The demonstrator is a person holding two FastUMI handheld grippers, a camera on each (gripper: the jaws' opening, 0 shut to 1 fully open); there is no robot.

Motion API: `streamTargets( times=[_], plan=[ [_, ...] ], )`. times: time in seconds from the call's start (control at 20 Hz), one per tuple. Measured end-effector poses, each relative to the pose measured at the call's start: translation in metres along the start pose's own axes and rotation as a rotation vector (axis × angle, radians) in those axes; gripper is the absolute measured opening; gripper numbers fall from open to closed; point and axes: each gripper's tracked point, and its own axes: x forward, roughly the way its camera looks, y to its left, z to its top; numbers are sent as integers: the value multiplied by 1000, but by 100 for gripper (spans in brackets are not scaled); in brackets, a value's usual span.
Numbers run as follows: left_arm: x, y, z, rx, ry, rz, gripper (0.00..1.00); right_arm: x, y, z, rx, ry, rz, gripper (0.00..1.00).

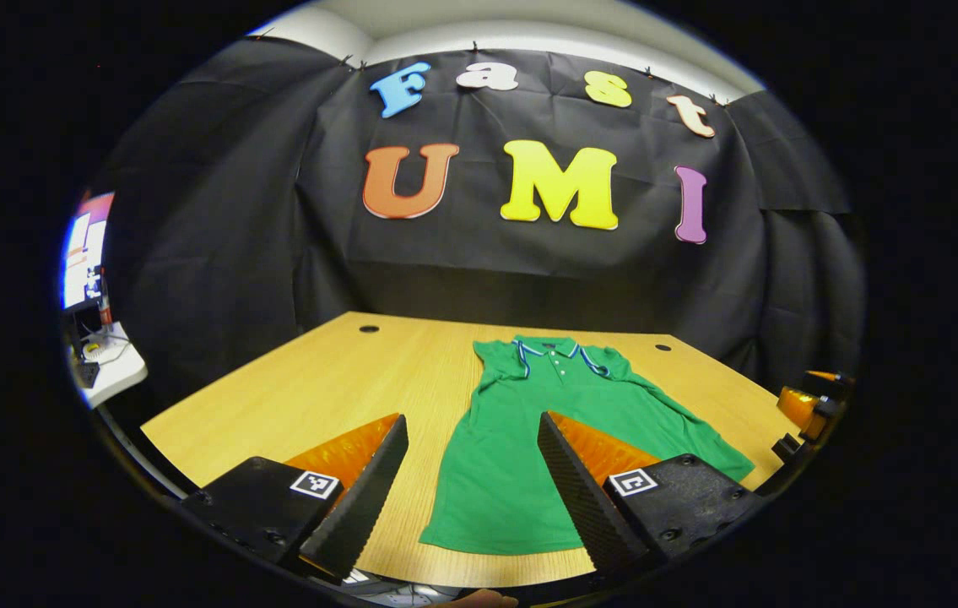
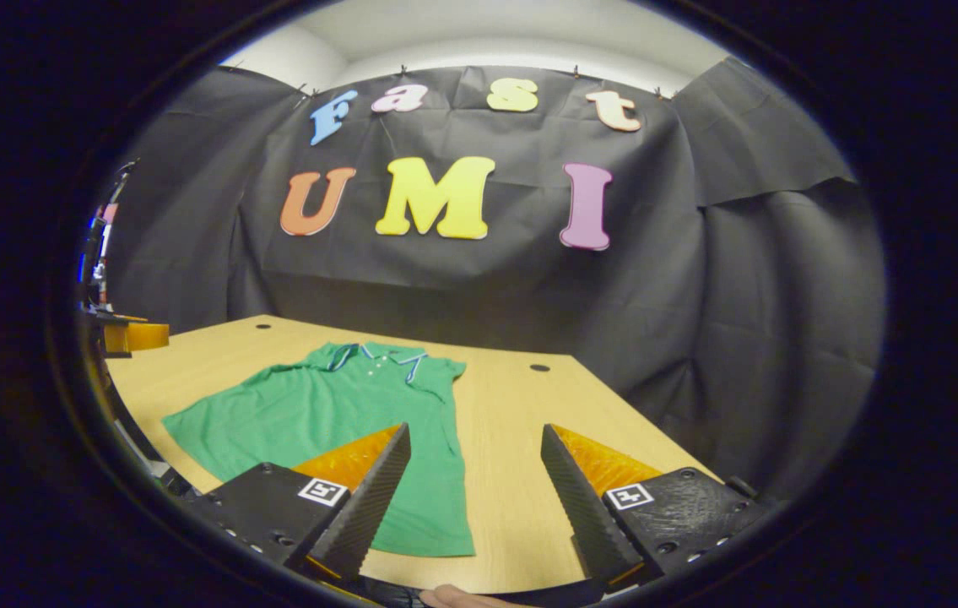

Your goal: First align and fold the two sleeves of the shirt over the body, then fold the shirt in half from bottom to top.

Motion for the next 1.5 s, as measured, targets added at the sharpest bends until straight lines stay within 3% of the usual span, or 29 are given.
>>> streamTargets(
  times=[0.15, 0.4, 0.65, 0.8, 1.05, 1.2, 1.3, 1.4, 1.5],
  plan=[
    [9, -3, -22, -31, 21, -30, 99, 6, 8, -35, -25, 66, 5, 95],
    [22, 7, -69, -38, 67, -9, 99, 18, 10, -69, -27, 124, -5, 95],
    [30, 20, -103, -89, 188, 19, 100, 26, 8, -90, -4, 204, -24, 95],
    [27, 17, -108, -54, 230, 6, 88, 26, 10, -97, 13, 256, -24, 95],
    [21, 18, -109, -26, 282, 17, 83, 24, 15, -99, -35, 276, -26, 95],
    [20, 21, -107, -1, 307, 24, 72, 25, 17, -100, -26, 303, -16, 91],
    [19, 27, -107, 35, 325, 40, 70, 25, 22, -107, 59, 348, 11, 84],
    [18, 33, -107, 45, 331, 46, 52, 26, 26, -107, 128, 374, 46, 64],
    [19, 34, -107, 59, 340, 36, 33, 28, 29, -108, 97, 370, 69, 63]
  ],
)
